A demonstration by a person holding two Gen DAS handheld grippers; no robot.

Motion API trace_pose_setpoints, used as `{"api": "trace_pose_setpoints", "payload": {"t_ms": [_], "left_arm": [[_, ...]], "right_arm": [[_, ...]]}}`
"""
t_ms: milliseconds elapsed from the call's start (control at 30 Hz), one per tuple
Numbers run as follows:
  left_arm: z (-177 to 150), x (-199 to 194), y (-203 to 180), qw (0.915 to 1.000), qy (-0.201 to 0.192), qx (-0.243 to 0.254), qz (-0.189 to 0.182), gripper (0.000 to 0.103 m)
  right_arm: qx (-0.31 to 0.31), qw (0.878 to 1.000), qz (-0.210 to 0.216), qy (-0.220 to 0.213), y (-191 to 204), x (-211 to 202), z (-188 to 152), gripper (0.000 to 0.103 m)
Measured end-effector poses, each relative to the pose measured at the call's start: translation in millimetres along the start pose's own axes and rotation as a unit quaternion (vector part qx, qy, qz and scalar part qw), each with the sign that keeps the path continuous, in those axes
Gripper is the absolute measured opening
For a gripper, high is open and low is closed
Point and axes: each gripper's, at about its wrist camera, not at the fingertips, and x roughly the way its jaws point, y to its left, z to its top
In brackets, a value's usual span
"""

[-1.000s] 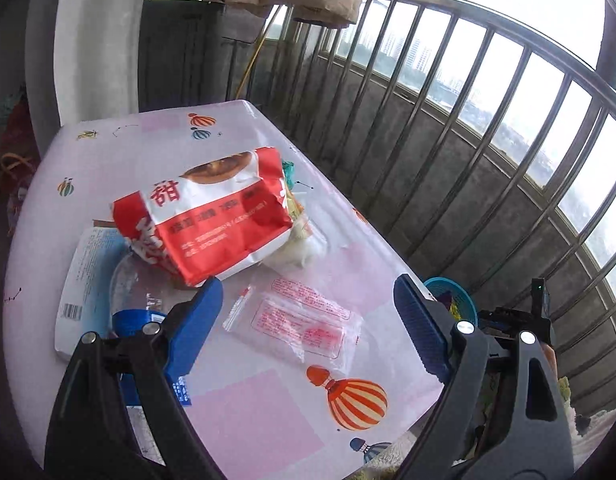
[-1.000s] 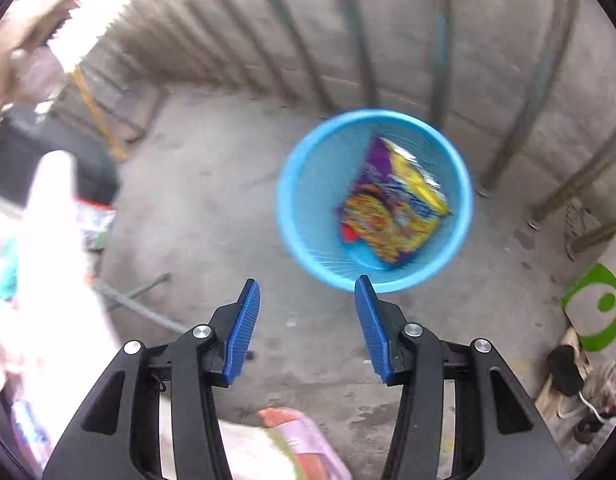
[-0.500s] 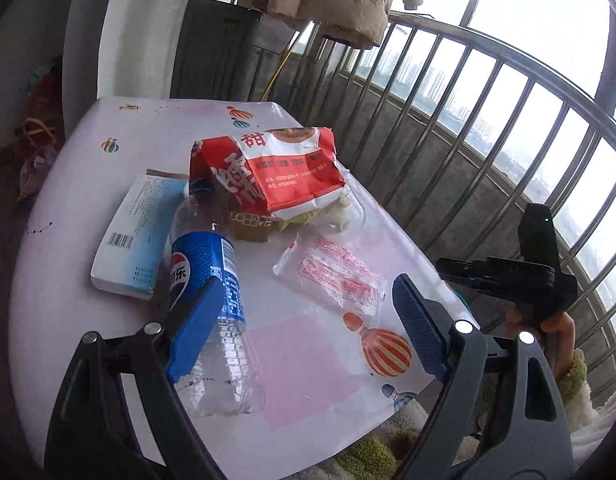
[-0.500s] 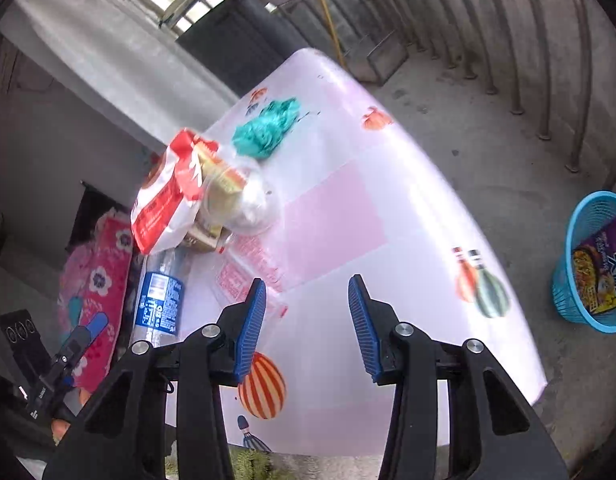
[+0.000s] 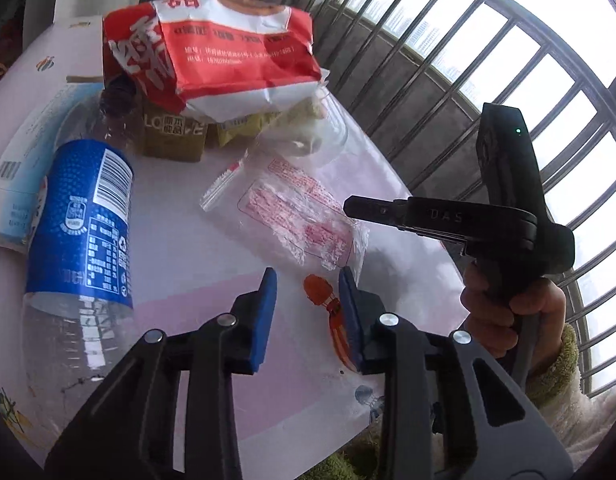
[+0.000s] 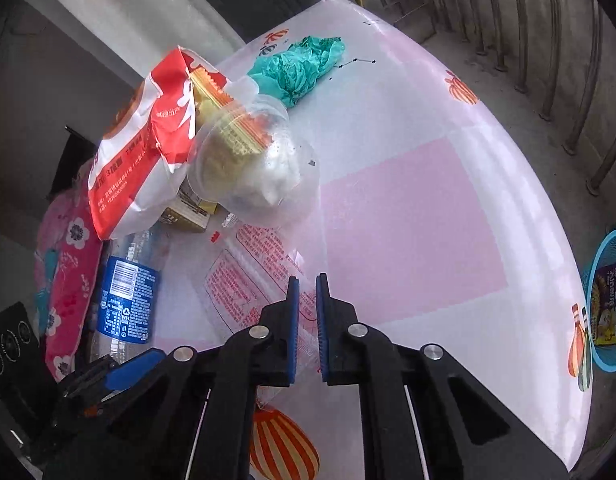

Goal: Collect trash
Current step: 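Lower the left tool onto the clear plastic wrapper and close on it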

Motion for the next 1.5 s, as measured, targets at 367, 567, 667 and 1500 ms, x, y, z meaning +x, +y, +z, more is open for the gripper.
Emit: {"api": "trace_pose_setpoints", "payload": {"t_ms": [367,567,667,1500], "left_arm": [[1,28,16,0.9963,0.034,-0.078,0.004,0.028],[1,28,25,0.9928,0.023,-0.118,-0.003,0.028],[-2,26,26,0.9920,0.020,-0.124,-0.003,0.028],[-3,37,51,0.9494,-0.034,-0.252,-0.184,0.028]], "right_arm": [[-0.083,0.995,-0.050,0.007,18,4,-17,0.003],[-0.059,0.998,0.002,-0.013,8,-6,-13,0.003],[-0.081,0.996,0.037,-0.028,13,-17,-13,0.003],[-0.024,0.991,0.128,0.033,-28,15,-9,0.000]]}}
